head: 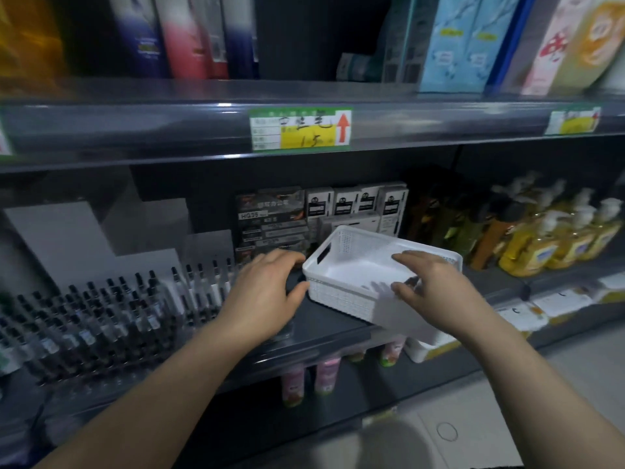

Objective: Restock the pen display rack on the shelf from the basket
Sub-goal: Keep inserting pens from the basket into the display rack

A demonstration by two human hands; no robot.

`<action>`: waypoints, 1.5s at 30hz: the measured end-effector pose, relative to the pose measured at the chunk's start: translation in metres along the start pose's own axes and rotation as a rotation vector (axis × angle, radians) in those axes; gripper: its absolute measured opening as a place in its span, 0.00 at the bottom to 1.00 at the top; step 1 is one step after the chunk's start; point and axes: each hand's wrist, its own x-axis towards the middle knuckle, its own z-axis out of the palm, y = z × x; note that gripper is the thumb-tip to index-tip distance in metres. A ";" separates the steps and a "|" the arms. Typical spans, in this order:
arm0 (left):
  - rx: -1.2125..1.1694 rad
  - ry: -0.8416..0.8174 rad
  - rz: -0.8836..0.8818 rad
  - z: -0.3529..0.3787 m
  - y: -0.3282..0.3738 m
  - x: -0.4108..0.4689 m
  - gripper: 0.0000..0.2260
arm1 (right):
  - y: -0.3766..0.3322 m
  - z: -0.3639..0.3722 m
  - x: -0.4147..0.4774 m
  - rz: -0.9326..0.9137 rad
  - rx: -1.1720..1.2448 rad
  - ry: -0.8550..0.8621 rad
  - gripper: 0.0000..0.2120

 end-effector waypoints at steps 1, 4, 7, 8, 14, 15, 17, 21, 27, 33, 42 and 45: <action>-0.006 0.002 0.022 0.004 0.007 0.006 0.20 | 0.010 -0.005 -0.001 0.022 -0.028 0.007 0.25; -0.009 -0.019 0.066 0.018 0.028 0.026 0.20 | 0.038 -0.020 -0.005 0.099 -0.083 0.019 0.24; -0.038 -0.068 0.100 0.031 0.048 0.050 0.20 | 0.060 -0.031 -0.005 0.189 -0.035 0.029 0.23; -0.052 -0.090 0.106 0.036 0.055 0.058 0.20 | 0.066 -0.033 -0.004 0.224 0.005 0.030 0.22; -0.326 -0.399 -0.102 0.080 0.084 0.114 0.20 | 0.092 -0.038 0.001 0.454 0.161 -0.132 0.16; -0.375 -0.478 -0.164 0.087 0.089 0.123 0.21 | 0.093 -0.038 0.001 0.487 0.189 -0.158 0.20; -0.416 -0.620 -0.263 0.102 0.099 0.139 0.22 | 0.093 -0.039 0.001 0.512 0.248 -0.199 0.24; -0.417 -0.784 -0.379 0.135 0.113 0.163 0.26 | 0.100 -0.035 0.003 0.516 0.336 -0.287 0.23; -0.407 -0.774 -0.384 0.178 0.119 0.179 0.25 | 0.117 -0.023 0.005 0.505 0.440 -0.403 0.16; -0.446 -0.793 -0.289 0.201 0.125 0.180 0.18 | 0.126 -0.020 0.007 0.485 0.493 -0.398 0.12; -0.643 -0.895 -0.176 0.208 0.114 0.183 0.07 | 0.128 -0.018 0.013 0.501 0.429 -0.407 0.14; -0.618 -0.842 -0.111 0.202 0.112 0.183 0.06 | 0.127 -0.019 0.013 0.506 0.426 -0.394 0.15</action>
